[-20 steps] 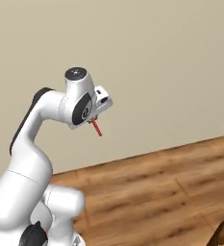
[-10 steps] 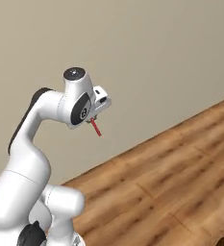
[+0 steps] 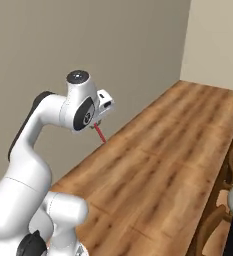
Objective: Take a straw from the drawer in front and place it inside the glass cup on the dining counter.
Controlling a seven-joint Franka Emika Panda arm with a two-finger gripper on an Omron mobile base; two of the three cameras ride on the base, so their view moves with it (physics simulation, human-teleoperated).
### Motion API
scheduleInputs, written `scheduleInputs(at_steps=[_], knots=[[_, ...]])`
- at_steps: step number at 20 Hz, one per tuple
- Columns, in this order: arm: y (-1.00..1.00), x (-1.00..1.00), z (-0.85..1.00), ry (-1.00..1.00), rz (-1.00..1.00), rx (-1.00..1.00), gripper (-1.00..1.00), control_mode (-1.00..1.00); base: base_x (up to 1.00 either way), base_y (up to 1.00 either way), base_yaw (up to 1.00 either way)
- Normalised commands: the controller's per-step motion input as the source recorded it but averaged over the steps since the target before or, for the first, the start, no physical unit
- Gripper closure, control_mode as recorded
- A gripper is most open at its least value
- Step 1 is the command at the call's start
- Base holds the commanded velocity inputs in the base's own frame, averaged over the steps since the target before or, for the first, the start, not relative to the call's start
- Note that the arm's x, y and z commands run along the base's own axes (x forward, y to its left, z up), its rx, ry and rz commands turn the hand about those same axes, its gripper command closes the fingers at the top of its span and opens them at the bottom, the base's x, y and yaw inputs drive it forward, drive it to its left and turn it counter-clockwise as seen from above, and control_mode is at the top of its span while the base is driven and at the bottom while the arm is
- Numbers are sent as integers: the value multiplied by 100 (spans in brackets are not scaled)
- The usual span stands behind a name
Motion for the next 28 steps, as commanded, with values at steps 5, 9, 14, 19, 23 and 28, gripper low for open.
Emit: scheduleInputs(at_steps=[5,9,14,19,23,28], knots=[[0,0,0,0,0,0,100,100,99,-5,-51],[0,0,0,0,0,0,100,100,100,3,-48],[0,0,0,0,0,0,100,100,99,25,-50],[0,0,0,0,0,0,100,100,93,27,-52],[0,0,0,0,0,0,100,100,62,42,-55],[0,0,0,0,0,0,100,100,18,60,-50]])
